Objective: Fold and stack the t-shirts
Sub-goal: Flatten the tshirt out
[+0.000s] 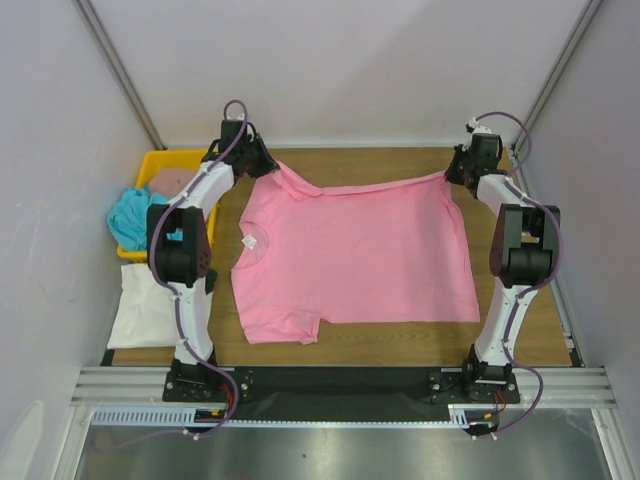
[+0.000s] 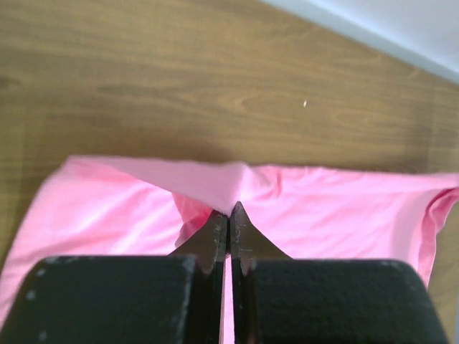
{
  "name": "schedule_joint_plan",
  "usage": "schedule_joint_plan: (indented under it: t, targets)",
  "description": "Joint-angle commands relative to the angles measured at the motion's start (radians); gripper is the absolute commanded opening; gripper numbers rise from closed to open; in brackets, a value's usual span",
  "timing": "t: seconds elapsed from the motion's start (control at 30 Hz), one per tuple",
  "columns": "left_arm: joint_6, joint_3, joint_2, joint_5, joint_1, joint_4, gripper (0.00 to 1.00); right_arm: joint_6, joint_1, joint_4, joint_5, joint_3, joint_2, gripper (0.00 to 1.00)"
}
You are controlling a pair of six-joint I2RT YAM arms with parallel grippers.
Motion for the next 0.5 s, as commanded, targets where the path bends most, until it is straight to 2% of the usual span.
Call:
schedule_joint_plan:
  t: [0.0, 0.3, 0.47]
  targets:
    - [-0.019, -0.035, -0.101, 0.052, -0.001, -0.020, 0.00, -0.017, -0.010, -0.017, -0.010, 0.018, -0.025, 0.00]
    - [-0.018, -0.149, -0.228, 0.034, 0.004, -0.103, 0.00, -0.071, -0.035, -0.066, -0.044, -0.011, -0.058, 0.00]
    - [-0.050, -0.170, -0.265, 0.075, 0.039, -0.108, 0.00, -0.117, -0.050, -0.084, -0.084, -0.003, -0.051, 0.00]
